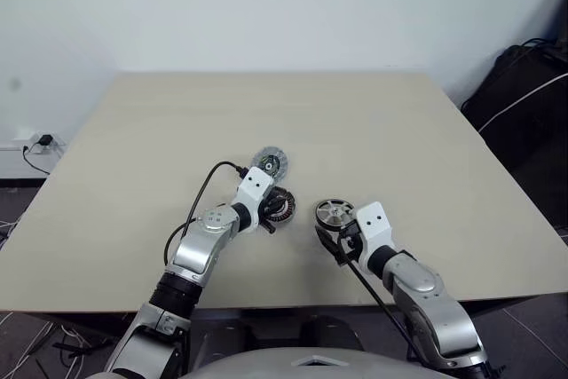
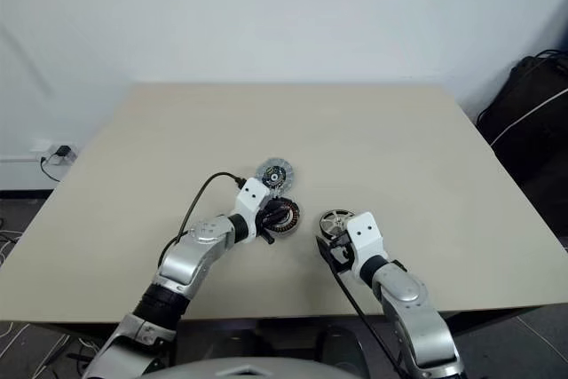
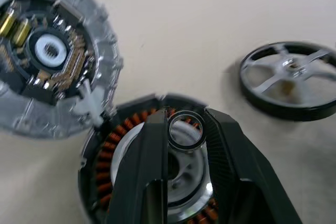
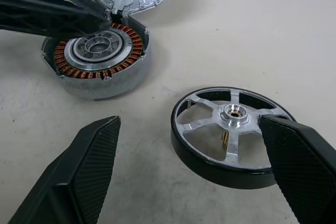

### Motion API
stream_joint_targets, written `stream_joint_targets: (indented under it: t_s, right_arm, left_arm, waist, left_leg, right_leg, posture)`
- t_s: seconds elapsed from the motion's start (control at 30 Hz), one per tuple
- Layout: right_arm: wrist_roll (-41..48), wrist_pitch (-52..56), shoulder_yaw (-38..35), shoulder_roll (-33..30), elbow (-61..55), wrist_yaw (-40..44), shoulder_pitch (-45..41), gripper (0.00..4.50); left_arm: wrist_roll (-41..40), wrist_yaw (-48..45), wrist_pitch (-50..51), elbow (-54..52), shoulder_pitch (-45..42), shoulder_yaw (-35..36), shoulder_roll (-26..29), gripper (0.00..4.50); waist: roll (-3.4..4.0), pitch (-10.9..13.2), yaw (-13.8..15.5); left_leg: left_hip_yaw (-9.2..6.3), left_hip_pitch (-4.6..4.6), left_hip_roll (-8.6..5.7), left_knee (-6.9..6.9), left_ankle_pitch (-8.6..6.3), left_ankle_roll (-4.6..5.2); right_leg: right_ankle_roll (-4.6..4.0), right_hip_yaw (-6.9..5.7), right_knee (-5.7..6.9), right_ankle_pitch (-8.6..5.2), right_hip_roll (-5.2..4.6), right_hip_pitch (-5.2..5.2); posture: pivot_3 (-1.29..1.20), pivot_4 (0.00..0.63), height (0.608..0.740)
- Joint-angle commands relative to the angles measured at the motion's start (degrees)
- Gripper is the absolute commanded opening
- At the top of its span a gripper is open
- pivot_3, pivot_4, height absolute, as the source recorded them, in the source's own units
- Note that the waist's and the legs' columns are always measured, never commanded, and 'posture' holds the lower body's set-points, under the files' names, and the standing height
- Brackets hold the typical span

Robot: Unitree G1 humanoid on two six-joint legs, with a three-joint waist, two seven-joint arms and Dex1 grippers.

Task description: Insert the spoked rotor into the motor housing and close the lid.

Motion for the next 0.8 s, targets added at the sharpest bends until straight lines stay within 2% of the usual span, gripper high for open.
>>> stream_joint_targets:
  t_s: [0.03,0.43,0.67,0.73,0.8]
  right_arm:
    - [-0.09,-1.45,-0.45,0.40,-2.00,-0.56,-0.24,4.50]
    - [-0.09,-1.85,-0.22,0.56,-1.46,-0.76,-0.86,4.50]
    - [-0.06,-1.91,-0.48,0.52,-1.44,-0.89,-0.77,4.50]
    - [-0.04,-1.94,-0.48,0.54,-1.49,-0.90,-0.74,4.50]
    - [0.14,-1.97,-0.55,0.64,-1.61,-0.87,-0.76,4.50]
  left_arm:
    - [1.44,1.16,-2.71,3.28,-2.67,-0.02,-1.10,0.67]
    - [0.75,1.08,-2.67,8.25,-4.33,2.02,-3.75,0.67]
    - [-0.81,0.28,-3.11,4.99,-3.43,3.24,-4.06,2.97]
    - [-3.27,-0.81,-2.54,2.18,-2.51,4.46,-4.64,2.89]
    - [-5.54,-1.75,-1.49,-1.08,-1.41,5.43,-4.68,2.44]
  waist:
    - [-0.01,0.01,0.11]
    - [-0.09,0.05,0.01]
    - [-0.10,0.05,0.01]
    - [-0.10,0.06,-0.02]
    - [-0.11,0.06,-0.03]
  left_leg:
    - [0.00,0.00,0.00,0.00,0.00,0.00]
    - [-0.01,0.00,0.00,0.03,-0.01,0.03]
    - [-0.01,-0.01,0.00,0.04,-0.02,0.03]
    - [-0.01,-0.01,0.00,0.05,-0.02,0.03]
    - [-0.01,-0.01,0.00,0.05,-0.02,0.04]
  right_leg:
    - [0.00,0.00,0.00,0.00,0.00,0.01]
    - [0.02,-0.01,0.00,0.01,-0.02,0.01]
    - [0.02,-0.01,0.00,0.02,-0.02,0.01]
    - [0.02,-0.01,0.00,0.02,-0.02,0.01]
    - [0.02,0.00,0.00,0.02,-0.03,0.01]
  posture:
    - [0.00,0.000,0.740]
    - [0.00,0.000,0.740]
    - [0.00,0.000,0.740]
    - [0.00,0.000,0.740]
    - [0.00,0.000,0.740]
